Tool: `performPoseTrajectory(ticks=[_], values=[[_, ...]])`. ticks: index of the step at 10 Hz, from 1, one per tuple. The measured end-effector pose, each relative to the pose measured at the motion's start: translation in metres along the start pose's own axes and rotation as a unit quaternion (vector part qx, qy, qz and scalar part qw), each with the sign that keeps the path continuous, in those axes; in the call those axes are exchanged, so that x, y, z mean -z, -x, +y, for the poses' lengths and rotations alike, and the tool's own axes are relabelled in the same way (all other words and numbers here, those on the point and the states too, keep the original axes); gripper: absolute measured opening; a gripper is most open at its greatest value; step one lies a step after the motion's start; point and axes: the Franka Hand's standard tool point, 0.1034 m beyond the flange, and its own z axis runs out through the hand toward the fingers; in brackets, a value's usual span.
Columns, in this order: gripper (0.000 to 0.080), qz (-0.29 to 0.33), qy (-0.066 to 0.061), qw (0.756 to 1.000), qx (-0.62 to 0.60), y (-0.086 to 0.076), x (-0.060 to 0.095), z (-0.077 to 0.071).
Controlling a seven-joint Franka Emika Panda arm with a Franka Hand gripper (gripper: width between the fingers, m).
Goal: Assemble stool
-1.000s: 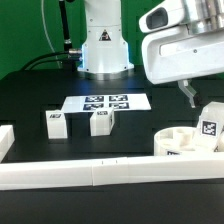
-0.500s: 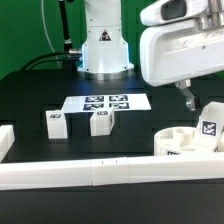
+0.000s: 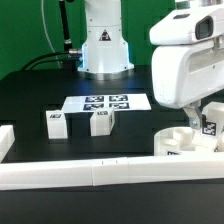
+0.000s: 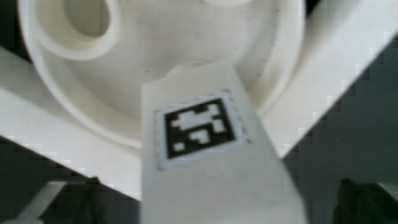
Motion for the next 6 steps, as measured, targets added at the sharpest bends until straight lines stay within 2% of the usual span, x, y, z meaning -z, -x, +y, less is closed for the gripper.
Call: performPoseTrajectory(ticks=[2,4,5,6], values=[[0.0649,0.000,0.000,1.000,-0.021,-0.0005,0.0001,-0.0003],[0.0383,0.000,-0.001,0.998,-0.065,-0.0004,-0.0001,-0.0002],[0.0383,-0.001,0.002,0.994,-0.106,0.0019,-0.0003,0.0032],[0.0344,-0.002,0.003,0.989,-0.145,0.0030,-0.0013,0.0055]])
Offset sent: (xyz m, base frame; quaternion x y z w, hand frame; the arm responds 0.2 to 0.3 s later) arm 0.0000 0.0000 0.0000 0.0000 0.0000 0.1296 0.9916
